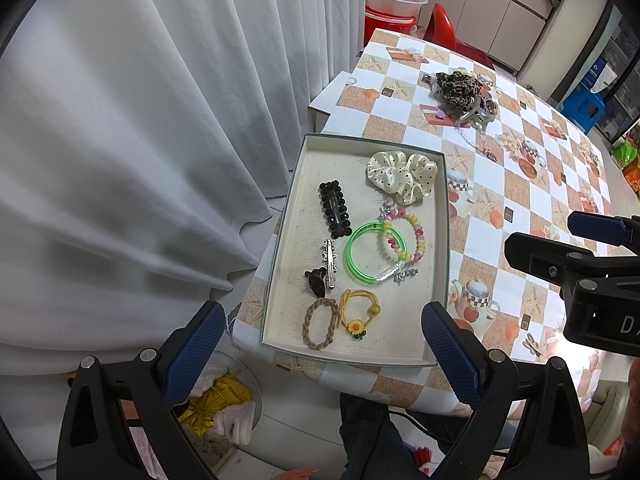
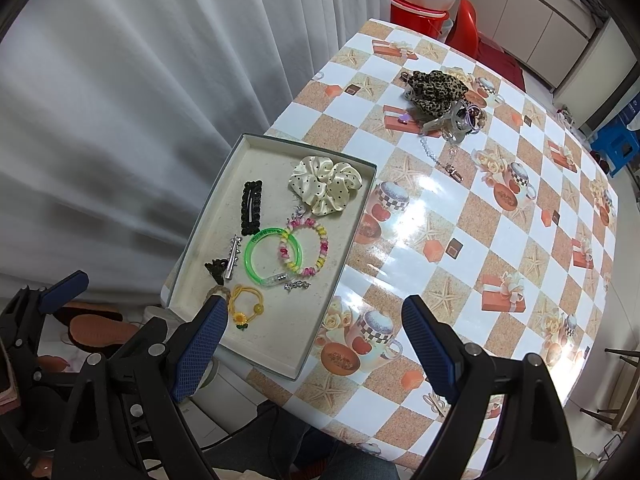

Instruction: Organize jewelry

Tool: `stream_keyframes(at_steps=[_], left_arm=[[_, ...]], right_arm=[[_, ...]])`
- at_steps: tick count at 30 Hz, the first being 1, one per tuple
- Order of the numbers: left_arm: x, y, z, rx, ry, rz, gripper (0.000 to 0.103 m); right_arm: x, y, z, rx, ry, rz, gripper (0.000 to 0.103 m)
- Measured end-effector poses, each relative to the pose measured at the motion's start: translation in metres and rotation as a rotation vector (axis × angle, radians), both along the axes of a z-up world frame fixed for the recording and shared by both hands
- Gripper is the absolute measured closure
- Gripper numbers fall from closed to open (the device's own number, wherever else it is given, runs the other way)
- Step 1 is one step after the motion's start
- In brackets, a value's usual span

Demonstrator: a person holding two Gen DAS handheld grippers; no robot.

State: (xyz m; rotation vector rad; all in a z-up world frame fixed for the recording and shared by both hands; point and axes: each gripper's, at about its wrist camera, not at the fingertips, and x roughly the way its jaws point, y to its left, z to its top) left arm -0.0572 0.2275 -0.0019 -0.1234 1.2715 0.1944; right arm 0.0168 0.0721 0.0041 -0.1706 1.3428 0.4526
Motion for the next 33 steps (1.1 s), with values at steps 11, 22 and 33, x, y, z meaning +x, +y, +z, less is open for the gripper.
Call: stream_keyframes(at_steps=[11,22,33], left_arm=[[-0.0013,0.0005,-0.0003,0.001,0.000,0.000,0.001],[-0.0013,-0.0001,-0.0004,0.001,-0.001,0.001,0.001],[-0.0054,0.0050,-0.0028,0.003,0.004,0.004,0.001]], right_arm=[[-0.0005,-0.0009,0.0000,0.000,0.000,0.007,0.013],[-0.0013,-0.0003,-0.0004,0.000,0.001,0.007,0.013],[-0.0025,0.0005,-0.0012,0.000,0.002,0.008,0.013]])
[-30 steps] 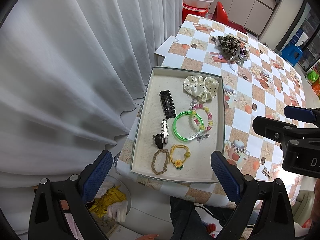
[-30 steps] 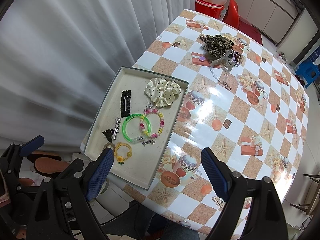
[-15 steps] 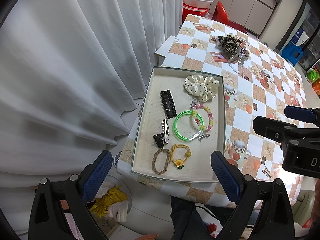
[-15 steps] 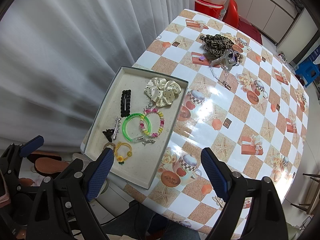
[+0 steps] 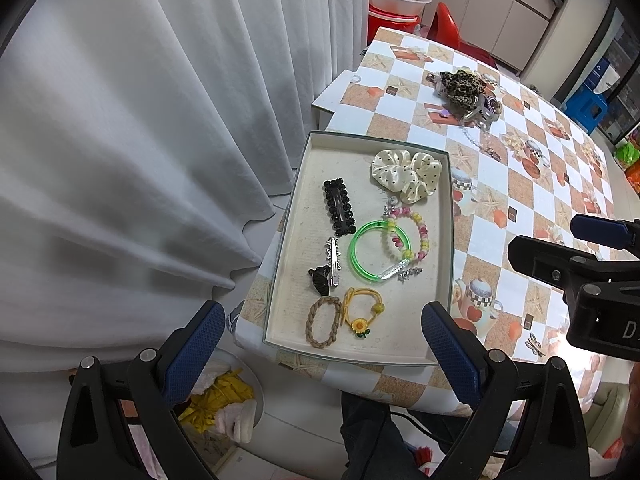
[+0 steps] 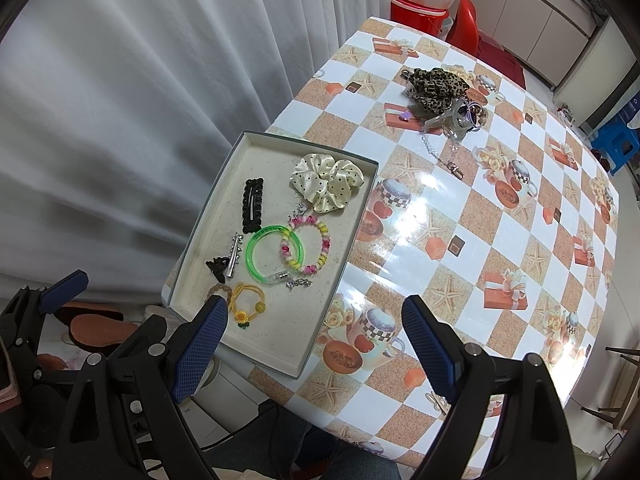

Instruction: Organize jewelry

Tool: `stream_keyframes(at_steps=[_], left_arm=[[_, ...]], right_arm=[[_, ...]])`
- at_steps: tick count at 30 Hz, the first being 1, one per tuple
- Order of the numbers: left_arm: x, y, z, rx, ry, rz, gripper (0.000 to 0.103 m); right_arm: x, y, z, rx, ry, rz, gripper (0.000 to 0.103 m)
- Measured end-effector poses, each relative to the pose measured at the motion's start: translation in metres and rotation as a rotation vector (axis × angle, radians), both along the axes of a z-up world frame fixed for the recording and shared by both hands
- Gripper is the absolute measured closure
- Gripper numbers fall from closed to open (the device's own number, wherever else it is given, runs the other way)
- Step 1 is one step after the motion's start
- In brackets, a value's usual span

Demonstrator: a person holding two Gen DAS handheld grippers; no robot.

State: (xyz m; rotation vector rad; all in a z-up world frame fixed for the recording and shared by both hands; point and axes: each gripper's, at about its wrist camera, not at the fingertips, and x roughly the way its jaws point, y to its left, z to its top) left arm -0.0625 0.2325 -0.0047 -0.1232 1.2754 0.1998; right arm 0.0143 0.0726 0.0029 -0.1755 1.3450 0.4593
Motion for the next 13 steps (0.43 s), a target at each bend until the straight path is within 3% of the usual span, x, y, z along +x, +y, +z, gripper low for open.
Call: stream_keyframes(at_steps=[13], left_arm=[[0.0026,0.0035,-0.0025,0.006,0.000,0.001,0.001]], right_arm=[[-0.0004,0.0006,-0.0006,0.001,0.004,-0.004,0.013]])
